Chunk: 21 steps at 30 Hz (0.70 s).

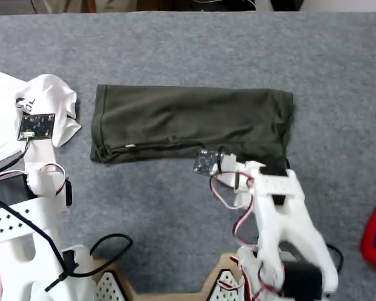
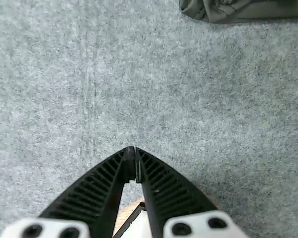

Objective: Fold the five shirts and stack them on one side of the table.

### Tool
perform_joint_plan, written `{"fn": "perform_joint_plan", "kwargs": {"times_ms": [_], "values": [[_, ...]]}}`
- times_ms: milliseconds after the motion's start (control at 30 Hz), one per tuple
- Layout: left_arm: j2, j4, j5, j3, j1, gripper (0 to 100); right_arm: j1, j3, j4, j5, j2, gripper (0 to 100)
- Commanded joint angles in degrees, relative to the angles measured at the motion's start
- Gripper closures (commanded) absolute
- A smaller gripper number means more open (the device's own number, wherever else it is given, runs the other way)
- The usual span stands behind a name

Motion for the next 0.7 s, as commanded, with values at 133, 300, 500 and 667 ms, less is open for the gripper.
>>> {"fn": "perform_joint_plan", "kwargs": {"times_ms": [133,300,500,667], "values": [[-0.66,-0.70,0.18,0.09,-0.09,98,1.19,-15.78,8.26,-0.97,16.13,72.8],[-0.66,-0.70,0.18,0.09,-0.09,98,1.19,-17.19,9.14,-0.97,17.36,79.4],[-0.66,-0.62,0.18,0.09,-0.09,98,1.54,-17.36,9.14,-1.05,17.36,94.6],[-0.66,-0.53,0.18,0.09,-0.09,98,1.54,-20.70,10.46,-1.05,17.27,99.3]]}}
